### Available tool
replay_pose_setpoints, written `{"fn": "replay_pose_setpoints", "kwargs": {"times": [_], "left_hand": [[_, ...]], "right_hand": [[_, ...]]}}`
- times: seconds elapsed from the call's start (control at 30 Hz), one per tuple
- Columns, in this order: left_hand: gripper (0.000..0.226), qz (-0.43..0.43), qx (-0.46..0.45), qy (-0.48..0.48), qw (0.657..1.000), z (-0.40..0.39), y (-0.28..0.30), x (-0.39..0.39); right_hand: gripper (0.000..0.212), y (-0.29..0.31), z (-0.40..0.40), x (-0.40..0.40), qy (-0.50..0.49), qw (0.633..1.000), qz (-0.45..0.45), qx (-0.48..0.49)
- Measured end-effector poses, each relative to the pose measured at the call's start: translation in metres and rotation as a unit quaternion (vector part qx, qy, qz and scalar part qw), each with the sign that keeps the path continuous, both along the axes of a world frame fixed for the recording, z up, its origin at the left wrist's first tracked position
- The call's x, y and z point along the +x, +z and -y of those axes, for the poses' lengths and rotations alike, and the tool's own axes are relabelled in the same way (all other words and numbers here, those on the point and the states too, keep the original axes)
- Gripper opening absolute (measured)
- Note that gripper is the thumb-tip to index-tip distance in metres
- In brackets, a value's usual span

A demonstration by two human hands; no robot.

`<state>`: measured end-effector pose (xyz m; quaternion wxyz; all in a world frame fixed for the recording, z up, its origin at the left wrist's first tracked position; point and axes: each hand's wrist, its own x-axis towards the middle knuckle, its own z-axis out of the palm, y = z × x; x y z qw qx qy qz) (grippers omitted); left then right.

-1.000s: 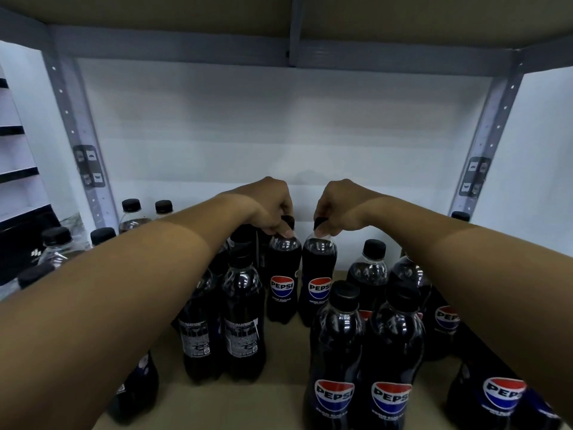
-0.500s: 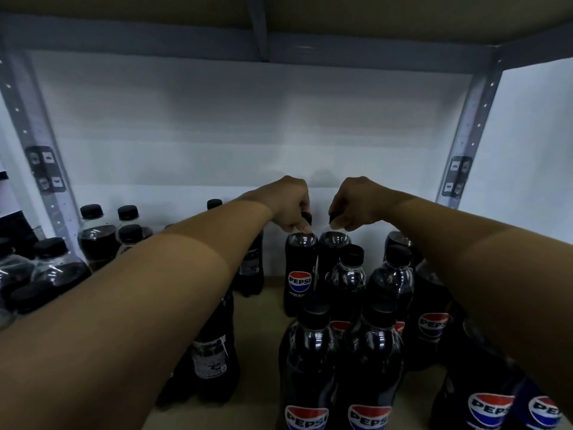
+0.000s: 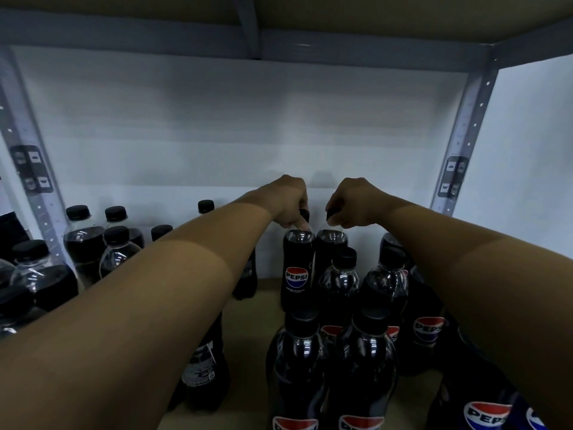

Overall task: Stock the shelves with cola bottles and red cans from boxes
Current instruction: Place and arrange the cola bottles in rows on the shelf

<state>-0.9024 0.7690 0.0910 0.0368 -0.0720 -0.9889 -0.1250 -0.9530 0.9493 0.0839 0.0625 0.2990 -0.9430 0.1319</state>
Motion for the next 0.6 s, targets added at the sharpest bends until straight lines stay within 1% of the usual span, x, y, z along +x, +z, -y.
{"fn": "replay_pose_setpoints", "kwargs": {"times": [0.13,0.27,0.33,0.47,0.6], "left_hand": [[0.031,-0.005,-0.004,0.008,1.000,-0.0017,0.0001,-0.0032],[0.031,-0.009,-0.005,0.020,1.000,-0.0012,-0.0003,-0.0044],[0.033,-0.010,-0.005,0.023,1.000,-0.0021,-0.0010,-0.0045],[0.035,-0.011,0.002,0.030,0.999,-0.0026,-0.0030,-0.0036],[0.033,-0.016,0.001,0.033,0.999,-0.0016,-0.0034,-0.0016]], "right_hand": [[0.016,-0.0020,-0.0015,-0.0016,-0.002,1.000,-0.003,-0.012],[0.009,-0.0020,-0.0040,0.0001,0.003,1.000,0.009,-0.017],[0.012,-0.0014,-0.0049,0.0014,-0.001,1.000,0.011,-0.017],[0.020,-0.0019,-0.0060,0.0050,-0.018,0.998,0.031,-0.047],[0.020,-0.0014,-0.0053,0.0070,-0.022,0.999,0.026,-0.042]]}}
